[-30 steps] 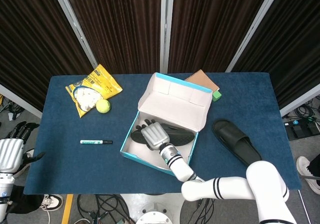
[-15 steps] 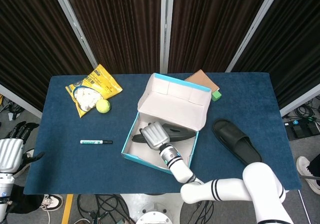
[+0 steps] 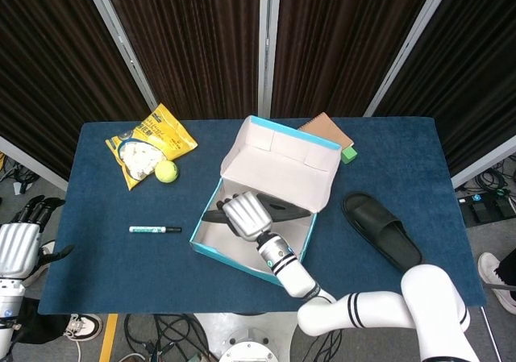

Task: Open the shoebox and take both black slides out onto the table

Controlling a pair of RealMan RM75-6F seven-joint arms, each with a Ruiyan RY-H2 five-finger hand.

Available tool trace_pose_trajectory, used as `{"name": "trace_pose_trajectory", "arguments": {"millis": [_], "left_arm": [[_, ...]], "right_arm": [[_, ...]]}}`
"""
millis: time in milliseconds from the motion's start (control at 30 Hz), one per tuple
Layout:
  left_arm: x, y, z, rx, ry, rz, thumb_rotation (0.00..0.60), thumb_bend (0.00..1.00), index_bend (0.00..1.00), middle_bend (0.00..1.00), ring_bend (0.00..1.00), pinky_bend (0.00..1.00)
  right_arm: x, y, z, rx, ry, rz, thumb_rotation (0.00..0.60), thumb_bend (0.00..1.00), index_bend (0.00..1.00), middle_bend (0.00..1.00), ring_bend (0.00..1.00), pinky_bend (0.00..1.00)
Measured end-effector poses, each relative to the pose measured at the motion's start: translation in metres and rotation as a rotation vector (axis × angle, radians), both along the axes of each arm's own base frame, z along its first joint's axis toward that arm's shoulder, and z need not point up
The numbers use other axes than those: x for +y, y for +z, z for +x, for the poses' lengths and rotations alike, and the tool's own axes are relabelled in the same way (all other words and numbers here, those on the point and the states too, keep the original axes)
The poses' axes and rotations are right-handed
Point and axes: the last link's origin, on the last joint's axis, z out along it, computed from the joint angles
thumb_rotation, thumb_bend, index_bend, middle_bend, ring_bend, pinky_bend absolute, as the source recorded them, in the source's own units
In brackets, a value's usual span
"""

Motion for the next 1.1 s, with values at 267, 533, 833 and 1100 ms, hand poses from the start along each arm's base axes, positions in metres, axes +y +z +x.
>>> {"name": "trace_pose_trajectory", "arguments": {"millis": [267, 533, 833, 1100], "left_arm": [[0.001, 0.0, 0.002, 0.002, -0.004, -0.004, 0.6, 0.07, 0.21, 0.2, 0.11, 0.33], [0.002, -0.001, 0.005, 0.004, -0.011, -0.008, 0.6, 0.07, 0.21, 0.2, 0.11, 0.33], [0.003, -0.005, 0.008, 0.009, -0.018, -0.022, 0.6, 0.07, 0.21, 0.2, 0.11, 0.33], [0.005, -0.009, 0.014, 0.015, -0.032, -0.032, 0.6, 0.07, 0.21, 0.2, 0.11, 0.33]], "right_arm": [[-0.003, 0.046, 0.015, -0.177, 0.101, -0.106, 0.6, 0.43, 0.78, 0.69, 0.54, 0.66], [-0.011, 0.095, -0.004, -0.199, 0.129, -0.271, 0.6, 0.43, 0.78, 0.69, 0.54, 0.66], [-0.013, 0.131, -0.079, -0.068, -0.004, -0.418, 0.6, 0.43, 0.78, 0.69, 0.54, 0.66], [-0.013, 0.159, -0.156, 0.042, -0.145, -0.481, 0.6, 0.43, 0.78, 0.69, 0.54, 0.66]]}}
